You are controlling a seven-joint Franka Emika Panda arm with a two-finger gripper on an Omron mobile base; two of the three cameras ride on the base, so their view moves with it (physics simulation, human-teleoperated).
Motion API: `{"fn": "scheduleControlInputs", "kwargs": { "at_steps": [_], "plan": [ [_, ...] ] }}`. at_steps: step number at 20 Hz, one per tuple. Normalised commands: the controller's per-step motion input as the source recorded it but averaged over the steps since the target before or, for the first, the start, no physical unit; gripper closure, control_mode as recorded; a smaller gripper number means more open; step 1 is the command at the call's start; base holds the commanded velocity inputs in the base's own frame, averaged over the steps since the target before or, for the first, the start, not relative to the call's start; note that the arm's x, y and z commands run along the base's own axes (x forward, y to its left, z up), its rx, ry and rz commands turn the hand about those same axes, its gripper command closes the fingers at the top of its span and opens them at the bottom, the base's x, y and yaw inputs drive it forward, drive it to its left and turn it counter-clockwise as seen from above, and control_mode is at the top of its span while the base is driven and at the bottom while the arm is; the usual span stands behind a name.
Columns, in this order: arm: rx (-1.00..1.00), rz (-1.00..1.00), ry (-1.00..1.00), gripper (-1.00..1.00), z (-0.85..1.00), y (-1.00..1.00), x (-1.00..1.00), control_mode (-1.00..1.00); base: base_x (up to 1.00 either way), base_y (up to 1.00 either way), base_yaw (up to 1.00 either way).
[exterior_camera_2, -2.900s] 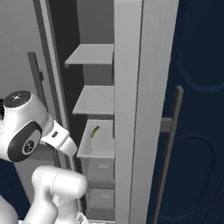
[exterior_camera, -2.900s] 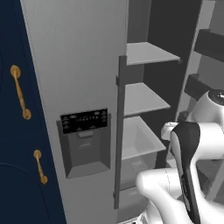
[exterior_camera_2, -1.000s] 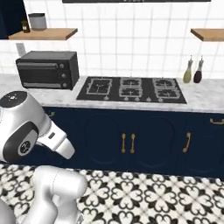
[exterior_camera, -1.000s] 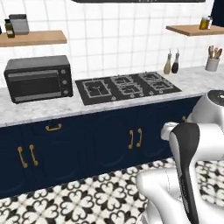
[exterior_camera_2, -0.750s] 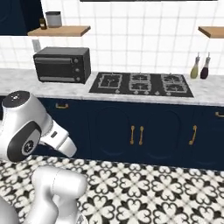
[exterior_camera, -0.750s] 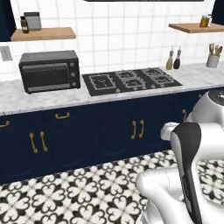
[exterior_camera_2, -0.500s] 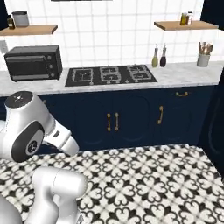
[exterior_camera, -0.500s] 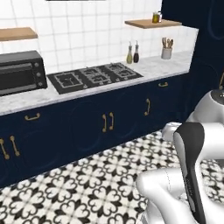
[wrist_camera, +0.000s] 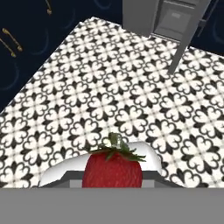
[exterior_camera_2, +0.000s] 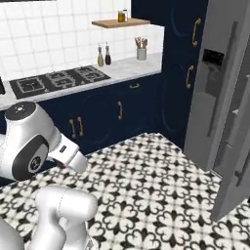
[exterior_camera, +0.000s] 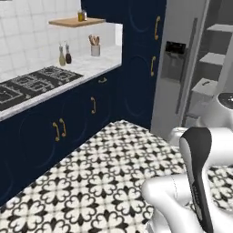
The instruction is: Take the strawberry from the fridge and place it on top of the pancake, located on the dining counter.
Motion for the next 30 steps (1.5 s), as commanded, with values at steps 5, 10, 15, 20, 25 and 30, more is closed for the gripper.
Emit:
{"fn": "scheduleControlInputs", "kwargs": {
  "at_steps": [5,10,15,20,25,30],
  "plan": [
    [0.00,0.00,0.00,1.00,0.00,0.00,0.00,1.00,-0.66,0.00,-0.81],
    [0.00,0.00,0.00,1.00,0.00,0.00,0.00,1.00,-0.09,-0.44,-0.76],
    [0.00,0.00,0.00,1.00,0.00,0.00,0.00,1.00,0.06,-0.75,-0.73],
    [0.00,0.00,0.00,1.00,0.00,0.00,0.00,1.00,0.44,-0.70,-0.60],
    [0.00,0.00,0.00,1.00,0.00,0.00,0.00,1.00,0.84,-0.42,-0.48],
    [0.00,0.00,0.00,1.00,0.00,0.00,0.00,1.00,0.95,-0.72,-0.35]
  ]
}}
